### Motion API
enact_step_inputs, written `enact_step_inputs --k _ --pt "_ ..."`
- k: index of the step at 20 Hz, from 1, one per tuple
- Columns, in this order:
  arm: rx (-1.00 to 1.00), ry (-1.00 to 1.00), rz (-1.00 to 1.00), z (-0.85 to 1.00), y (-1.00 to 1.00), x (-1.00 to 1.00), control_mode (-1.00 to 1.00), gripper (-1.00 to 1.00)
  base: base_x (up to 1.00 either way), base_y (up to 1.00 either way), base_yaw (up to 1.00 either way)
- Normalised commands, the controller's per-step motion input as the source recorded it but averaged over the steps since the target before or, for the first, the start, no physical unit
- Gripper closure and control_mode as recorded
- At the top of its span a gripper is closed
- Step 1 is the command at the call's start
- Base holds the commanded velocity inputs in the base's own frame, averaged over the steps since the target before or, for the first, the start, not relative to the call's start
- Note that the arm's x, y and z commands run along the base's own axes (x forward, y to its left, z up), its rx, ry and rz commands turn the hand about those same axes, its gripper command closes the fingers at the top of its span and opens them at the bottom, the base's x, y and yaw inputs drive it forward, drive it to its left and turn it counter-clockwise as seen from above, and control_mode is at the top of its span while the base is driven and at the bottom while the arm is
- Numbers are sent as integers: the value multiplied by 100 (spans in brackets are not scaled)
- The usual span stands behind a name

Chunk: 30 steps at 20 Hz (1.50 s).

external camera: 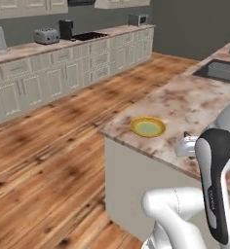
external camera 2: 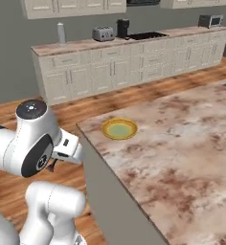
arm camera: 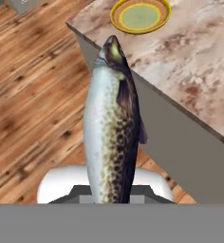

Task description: Take the fish from the oven and place it on the plate on the counter.

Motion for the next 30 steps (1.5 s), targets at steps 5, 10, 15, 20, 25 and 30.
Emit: enact_step_inputs --k 5,10,15,20,25,30 --pt "0 0 0 0 0 0 100 100 51 48 -85" --pt "0 0 0 0 0 0 100 100 54 47 -85" --pt "0 0 0 0 0 0 100 100 58 80 -70" --pt "0 0 0 0 0 0 100 100 99 81 -52" --pt "0 0 0 0 0 0 100 100 56 19 -19" --pt "0 0 0 0 0 0 100 100 32 2 -7"
